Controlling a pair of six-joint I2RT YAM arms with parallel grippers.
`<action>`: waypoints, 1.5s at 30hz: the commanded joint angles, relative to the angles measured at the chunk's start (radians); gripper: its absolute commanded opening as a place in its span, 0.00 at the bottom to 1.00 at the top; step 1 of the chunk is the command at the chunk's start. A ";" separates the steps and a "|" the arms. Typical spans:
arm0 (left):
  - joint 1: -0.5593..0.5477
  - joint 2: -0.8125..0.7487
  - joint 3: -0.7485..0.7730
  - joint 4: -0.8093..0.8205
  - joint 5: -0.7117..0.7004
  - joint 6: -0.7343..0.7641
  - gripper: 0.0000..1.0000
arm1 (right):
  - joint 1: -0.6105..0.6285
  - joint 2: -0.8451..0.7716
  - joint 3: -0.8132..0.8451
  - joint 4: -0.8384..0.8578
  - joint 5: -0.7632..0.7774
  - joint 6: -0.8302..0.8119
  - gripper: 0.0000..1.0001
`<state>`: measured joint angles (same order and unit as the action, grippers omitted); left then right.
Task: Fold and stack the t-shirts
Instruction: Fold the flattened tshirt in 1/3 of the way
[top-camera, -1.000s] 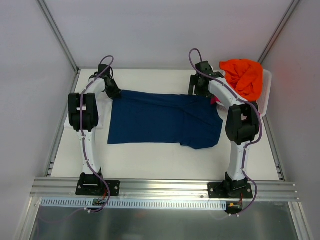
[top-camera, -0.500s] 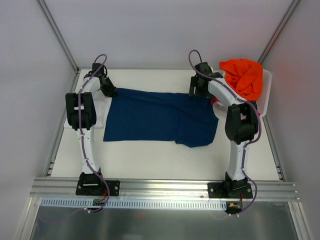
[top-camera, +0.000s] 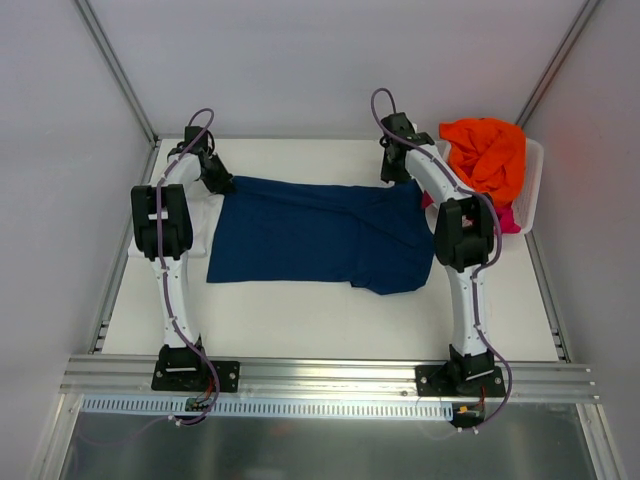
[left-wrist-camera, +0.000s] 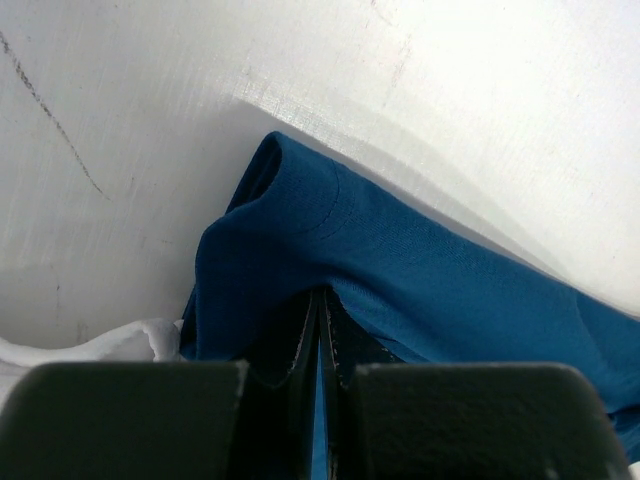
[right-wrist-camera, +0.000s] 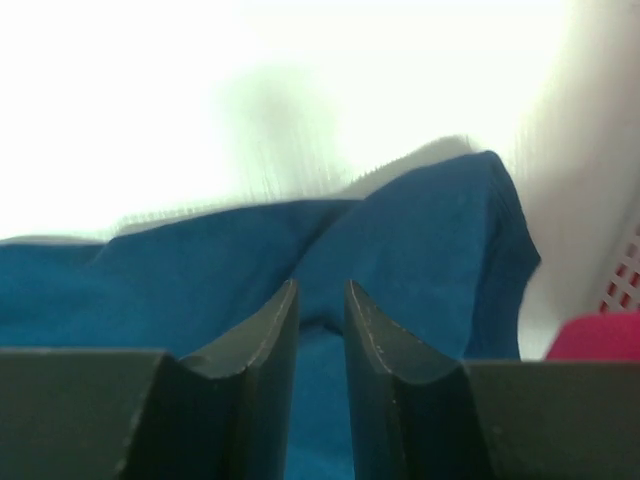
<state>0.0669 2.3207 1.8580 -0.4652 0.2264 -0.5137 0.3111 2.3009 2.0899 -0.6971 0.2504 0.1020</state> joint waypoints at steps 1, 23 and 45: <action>0.005 -0.009 0.003 -0.033 -0.005 0.006 0.00 | -0.009 0.045 0.045 -0.071 0.024 0.011 0.28; 0.005 -0.006 -0.002 -0.033 -0.015 0.011 0.00 | -0.142 0.071 0.004 -0.231 0.170 0.028 0.30; -0.239 -0.474 -0.054 0.105 -0.398 0.168 0.81 | -0.109 -0.355 -0.158 0.156 -0.257 -0.128 0.82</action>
<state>-0.1173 1.9995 1.7657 -0.3965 -0.0433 -0.4240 0.1814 2.1342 1.9667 -0.5926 0.0422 0.0204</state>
